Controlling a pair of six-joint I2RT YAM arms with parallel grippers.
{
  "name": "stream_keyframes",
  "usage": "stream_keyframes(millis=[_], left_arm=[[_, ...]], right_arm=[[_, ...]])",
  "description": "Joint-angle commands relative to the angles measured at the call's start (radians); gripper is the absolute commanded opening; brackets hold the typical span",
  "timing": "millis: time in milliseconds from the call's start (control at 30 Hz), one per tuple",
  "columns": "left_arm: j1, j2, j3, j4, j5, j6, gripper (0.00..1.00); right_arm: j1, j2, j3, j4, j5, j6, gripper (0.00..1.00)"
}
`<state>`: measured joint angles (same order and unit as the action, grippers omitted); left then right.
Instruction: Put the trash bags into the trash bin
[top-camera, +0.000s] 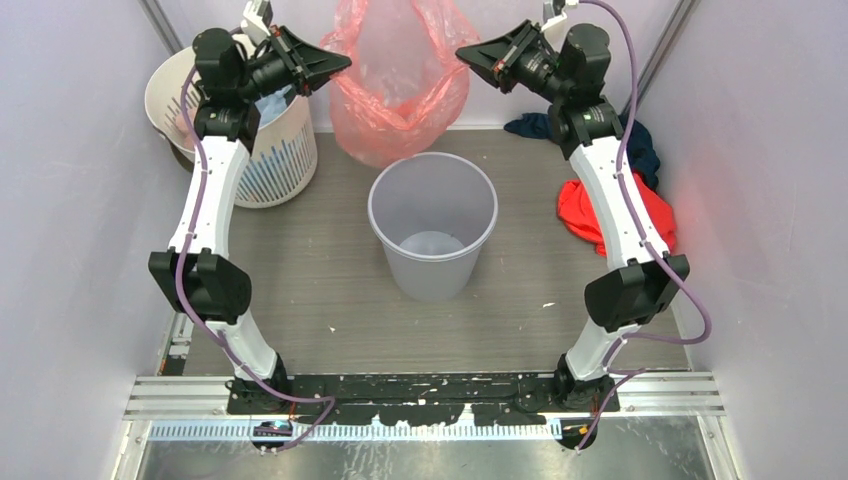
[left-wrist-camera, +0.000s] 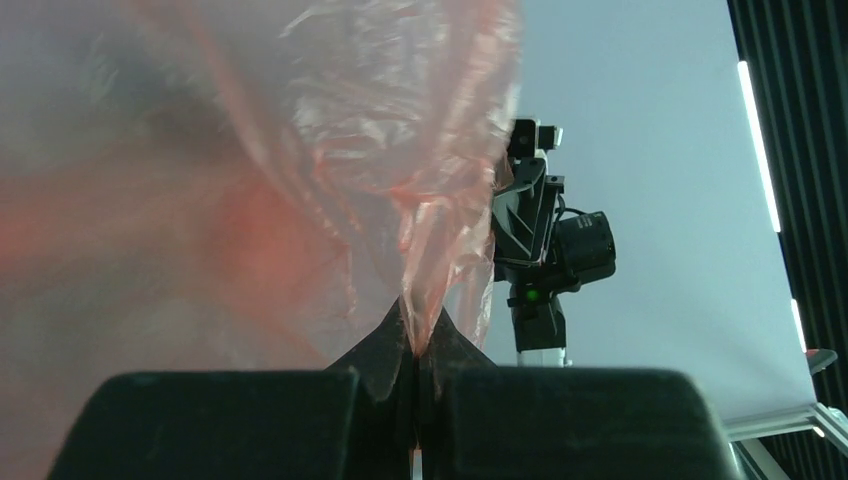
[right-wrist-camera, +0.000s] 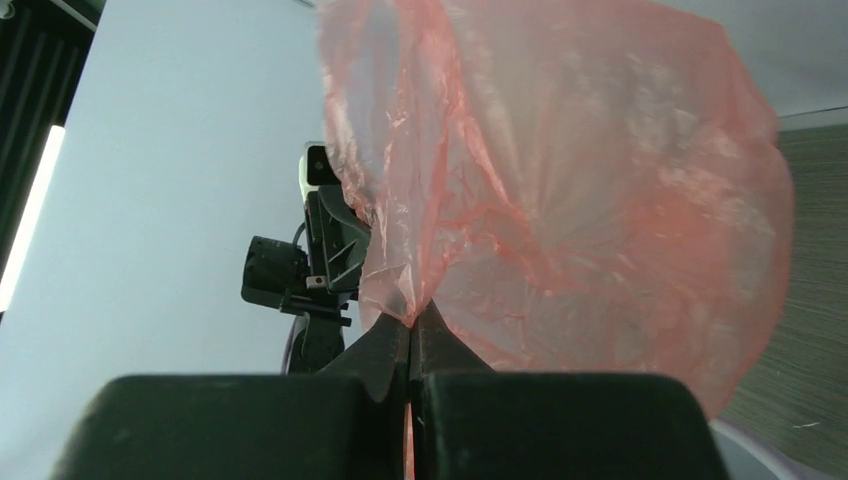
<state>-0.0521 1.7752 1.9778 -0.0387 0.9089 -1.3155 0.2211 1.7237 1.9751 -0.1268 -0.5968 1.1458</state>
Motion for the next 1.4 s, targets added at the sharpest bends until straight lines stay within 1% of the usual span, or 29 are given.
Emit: stream_keyframes(millis=[0,100,167,233,367,400,500,567,733,867,1033,1167,1367], left_arm=[[-0.002,-0.022,0.021,-0.046,-0.001,0.073,0.0],[-0.002,0.017,0.056,-0.026,-0.005,0.062,0.0],[-0.001,0.053,0.112,-0.014,-0.002,0.045,0.0],[0.0,0.086,0.192,-0.025,-0.002,0.03,0.0],[-0.001,0.149,0.404,-0.058,-0.001,-0.027,0.0],[-0.001,0.158,0.446,-0.048,0.001,-0.059,0.0],[0.001,0.157,0.53,0.069,0.0,-0.176,0.0],[0.006,0.142,0.57,0.08,-0.005,-0.203,0.0],[0.026,0.083,0.569,0.086,-0.021,-0.208,0.01],[0.027,0.086,0.563,0.092,-0.029,-0.206,0.01],[0.028,0.092,0.53,0.117,-0.033,-0.205,0.0],[0.028,0.081,0.472,0.142,-0.028,-0.195,0.0],[0.028,0.056,0.341,0.196,-0.02,-0.181,0.0]], right_arm=[[0.002,0.052,0.021,0.038,-0.005,-0.029,0.01],[0.002,0.109,0.063,0.032,-0.023,-0.021,0.01],[0.002,0.143,0.114,0.024,-0.043,-0.006,0.01],[0.004,0.165,0.181,0.013,-0.057,0.007,0.01],[0.003,0.193,0.36,-0.02,-0.074,0.04,0.01],[0.004,0.195,0.407,-0.024,-0.075,0.049,0.01],[0.001,0.186,0.528,-0.027,-0.069,0.083,0.01],[-0.002,0.165,0.581,-0.017,-0.061,0.101,0.01],[-0.009,0.106,0.576,0.011,-0.04,0.122,0.01],[-0.009,0.099,0.565,0.029,-0.038,0.133,0.01],[-0.008,0.091,0.511,0.053,-0.035,0.126,0.01],[-0.009,0.08,0.447,0.075,-0.035,0.112,0.01],[-0.009,0.069,0.34,0.123,-0.035,0.109,0.01]])
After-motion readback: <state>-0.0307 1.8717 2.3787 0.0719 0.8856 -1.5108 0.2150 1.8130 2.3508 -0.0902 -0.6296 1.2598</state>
